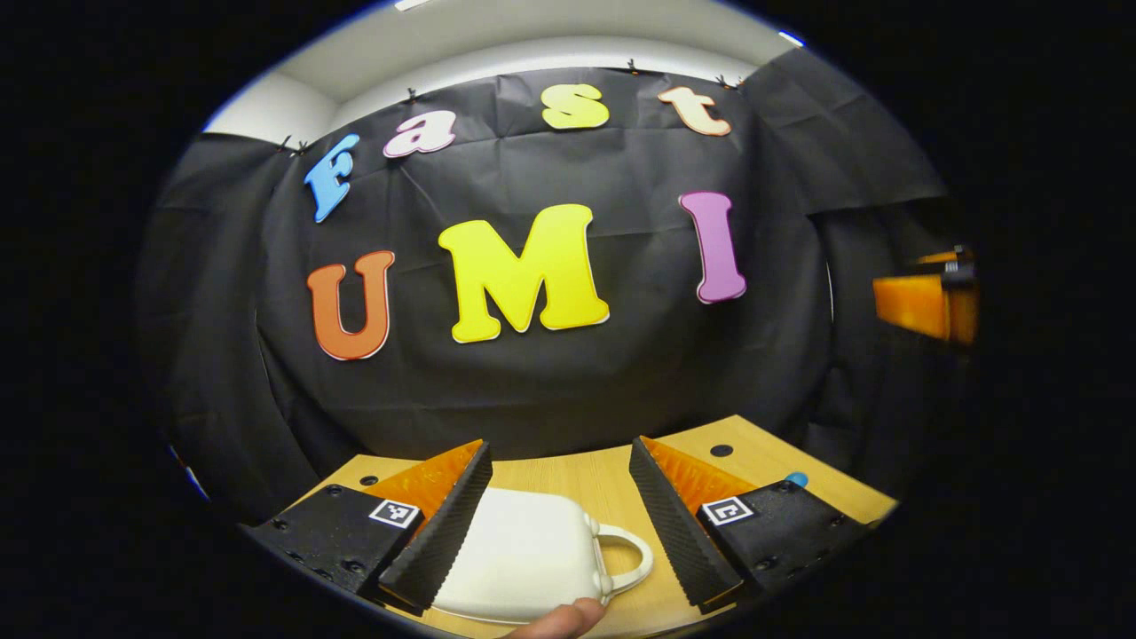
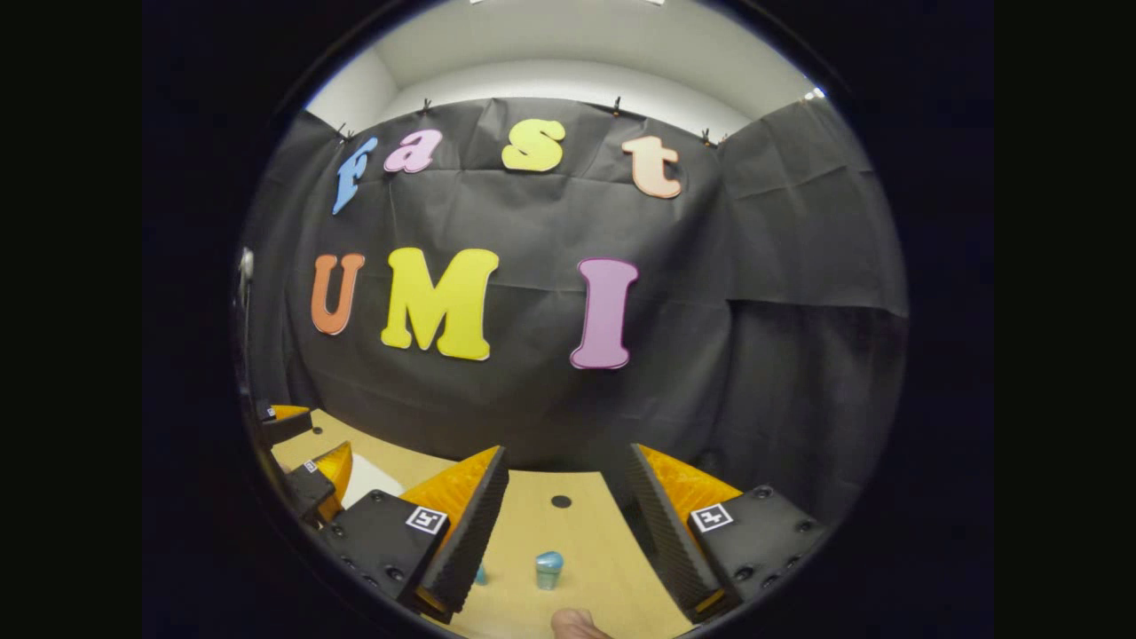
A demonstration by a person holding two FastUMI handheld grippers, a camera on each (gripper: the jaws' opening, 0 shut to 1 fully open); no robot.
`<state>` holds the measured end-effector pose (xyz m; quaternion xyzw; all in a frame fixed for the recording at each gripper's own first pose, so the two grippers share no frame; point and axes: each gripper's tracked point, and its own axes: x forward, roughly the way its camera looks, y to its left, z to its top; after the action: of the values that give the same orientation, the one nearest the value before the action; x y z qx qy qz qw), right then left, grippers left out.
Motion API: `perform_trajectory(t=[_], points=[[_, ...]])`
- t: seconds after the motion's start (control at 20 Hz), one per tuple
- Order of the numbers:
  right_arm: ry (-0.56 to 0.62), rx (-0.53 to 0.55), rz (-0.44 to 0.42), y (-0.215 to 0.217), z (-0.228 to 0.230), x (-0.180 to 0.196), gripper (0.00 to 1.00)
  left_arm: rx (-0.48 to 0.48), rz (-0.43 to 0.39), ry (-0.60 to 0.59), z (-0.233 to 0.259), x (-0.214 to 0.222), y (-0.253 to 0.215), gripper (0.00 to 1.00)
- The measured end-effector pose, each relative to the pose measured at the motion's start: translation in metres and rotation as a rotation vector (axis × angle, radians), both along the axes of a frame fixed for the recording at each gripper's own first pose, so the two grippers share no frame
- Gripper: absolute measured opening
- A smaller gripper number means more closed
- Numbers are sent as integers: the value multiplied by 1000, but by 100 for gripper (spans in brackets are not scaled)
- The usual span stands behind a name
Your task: First open the suitcase, pack the skin care products into it, and then close the suitcase.
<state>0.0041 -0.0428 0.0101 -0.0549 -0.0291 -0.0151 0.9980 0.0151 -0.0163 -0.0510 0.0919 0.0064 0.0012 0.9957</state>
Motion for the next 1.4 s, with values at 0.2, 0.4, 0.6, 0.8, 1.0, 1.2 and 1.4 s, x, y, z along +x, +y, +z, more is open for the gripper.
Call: perform_trajectory(t=[0.2, 0.4, 0.6, 0.8, 1.0, 1.2, 1.4], points=[[-44, -60, -49, -31, 5, -5, 80, 215, 19, 41, -53, 11, -6, 100], [-48, -55, -40, -49, 2, -10, 80, 447, -17, 86, -113, 16, -27, 100], [-27, -18, -48, -74, -5, -16, 81, 689, -100, 136, -167, 16, -56, 98], [-12, -8, -69, -102, -16, -21, 81, 906, -70, 166, -200, 25, -54, 98], [-1, 14, -85, -124, -22, -27, 81, 1034, -15, 235, -221, 40, -36, 97], [18, 12, -75, -129, -32, -31, 81, 1172, 0, 244, -219, 49, -37, 84], [26, -14, -30, -120, -37, -33, 81, 1196, 3, 314, -232, 53, -29, 35]])
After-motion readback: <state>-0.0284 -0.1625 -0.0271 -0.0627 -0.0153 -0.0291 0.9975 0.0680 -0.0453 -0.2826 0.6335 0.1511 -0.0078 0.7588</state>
